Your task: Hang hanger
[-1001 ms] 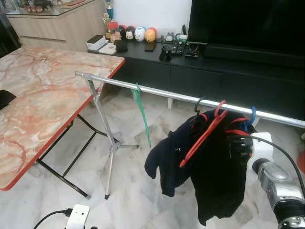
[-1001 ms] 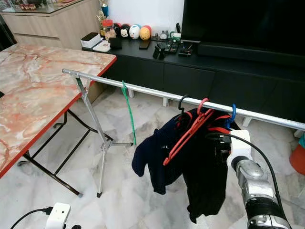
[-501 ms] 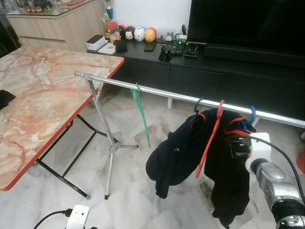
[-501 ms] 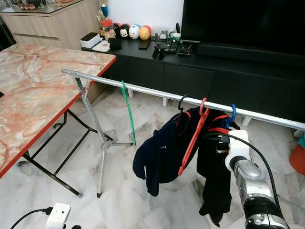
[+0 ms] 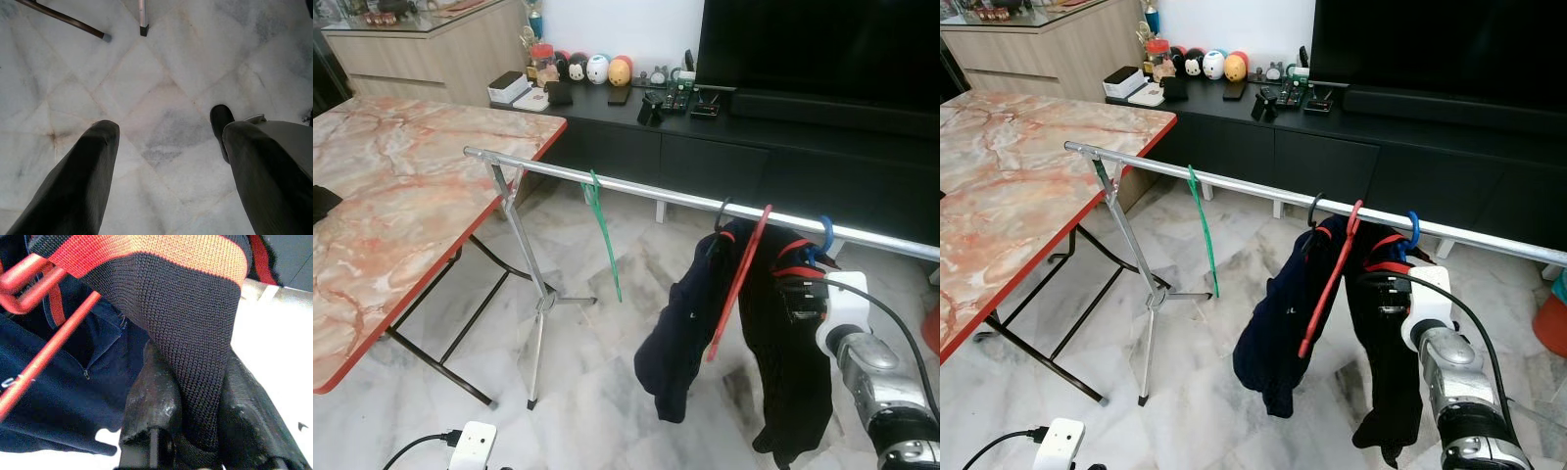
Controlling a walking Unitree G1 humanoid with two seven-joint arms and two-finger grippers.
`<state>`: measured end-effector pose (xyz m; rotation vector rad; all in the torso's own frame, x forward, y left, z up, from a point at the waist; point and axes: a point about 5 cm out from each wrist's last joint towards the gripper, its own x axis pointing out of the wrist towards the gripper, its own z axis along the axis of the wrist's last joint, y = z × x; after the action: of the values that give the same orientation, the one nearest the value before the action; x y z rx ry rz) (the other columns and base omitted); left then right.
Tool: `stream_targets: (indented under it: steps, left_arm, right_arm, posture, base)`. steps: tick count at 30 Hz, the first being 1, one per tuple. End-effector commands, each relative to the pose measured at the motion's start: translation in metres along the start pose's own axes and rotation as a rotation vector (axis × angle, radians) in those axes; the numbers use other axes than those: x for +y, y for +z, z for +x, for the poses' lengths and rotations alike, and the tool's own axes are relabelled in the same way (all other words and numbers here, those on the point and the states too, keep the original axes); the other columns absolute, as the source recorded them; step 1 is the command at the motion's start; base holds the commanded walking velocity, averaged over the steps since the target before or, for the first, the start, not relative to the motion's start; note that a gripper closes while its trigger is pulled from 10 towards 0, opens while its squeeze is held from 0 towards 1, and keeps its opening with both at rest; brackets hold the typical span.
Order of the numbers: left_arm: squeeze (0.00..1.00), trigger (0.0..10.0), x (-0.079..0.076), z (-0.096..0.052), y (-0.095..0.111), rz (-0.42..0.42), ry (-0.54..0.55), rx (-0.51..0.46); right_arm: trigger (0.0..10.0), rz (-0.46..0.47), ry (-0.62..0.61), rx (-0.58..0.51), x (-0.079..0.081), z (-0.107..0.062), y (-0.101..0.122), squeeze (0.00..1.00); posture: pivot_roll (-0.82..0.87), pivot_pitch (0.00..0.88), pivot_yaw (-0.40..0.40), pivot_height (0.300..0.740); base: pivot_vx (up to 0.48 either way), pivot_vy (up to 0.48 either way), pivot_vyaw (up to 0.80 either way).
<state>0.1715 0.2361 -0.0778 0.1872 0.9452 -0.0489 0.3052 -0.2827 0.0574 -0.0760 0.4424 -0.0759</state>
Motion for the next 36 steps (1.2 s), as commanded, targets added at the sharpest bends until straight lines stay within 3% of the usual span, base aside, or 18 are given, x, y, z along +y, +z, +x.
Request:
stream_targets:
  steps: [1, 7, 14, 15, 16, 28, 36]
  left_arm:
    - [0.0, 10.0, -0.001, -0.001, -0.006, 0.006, -0.005, 0.028]
    - [0.0, 10.0, -0.001, -0.001, -0.007, 0.008, -0.005, 0.03]
    - [0.0, 10.0, 0.0, -0.002, -0.01, 0.01, -0.004, 0.036]
    - [0.0, 10.0, 0.001, -0.003, -0.012, 0.013, -0.004, 0.041]
    - [0.0, 10.0, 0.001, -0.003, -0.012, 0.015, -0.004, 0.044]
    - [0.0, 10.0, 0.002, -0.004, -0.015, 0.028, -0.009, 0.052]
    - [0.0, 10.0, 0.003, -0.004, -0.015, 0.022, -0.005, 0.043]
  right_arm:
    - [0.0, 0.004, 0.015, -0.04, 0.006, 0.003, 0.008, 0.0]
    - [0.0, -0.014, -0.004, -0.118, 0.014, 0.004, 0.016, 0.0]
    - [0.0, 0.054, -0.08, -0.278, 0.029, -0.003, 0.016, 0.0]
    - [3.7, 0.075, -0.103, -0.301, 0.033, -0.006, 0.013, 0.0]
    - [10.0, 0.08, -0.107, -0.308, 0.035, -0.007, 0.011, 0.0]
    - [10.0, 0.087, -0.164, -0.326, 0.057, -0.026, -0.021, 0.0]
    - [10.0, 0.108, -0.198, -0.307, 0.057, -0.028, -0.029, 0.0]
  posture:
    - [0.02, 0.0, 0.065, 0.74]
    - [0.01, 0.0, 0.067, 0.74]
    - [0.02, 0.0, 0.069, 0.74]
    - [0.01, 0.0, 0.074, 0.74]
    - [0.01, 0.0, 0.074, 0.74]
    - [0.01, 0.0, 0.074, 0.74]
    - [0.01, 0.0, 0.071, 0.74]
  base:
    - [0.0, 0.0, 0.0]
    - [0.0, 0.0, 0.0]
    - [0.0, 0.0, 0.0]
    - [0.0, 0.0, 0.0]
    - [0.0, 0.0, 0.0]
    - [0.0, 0.0, 0.0]
    - [0.0, 0.0, 0.0]
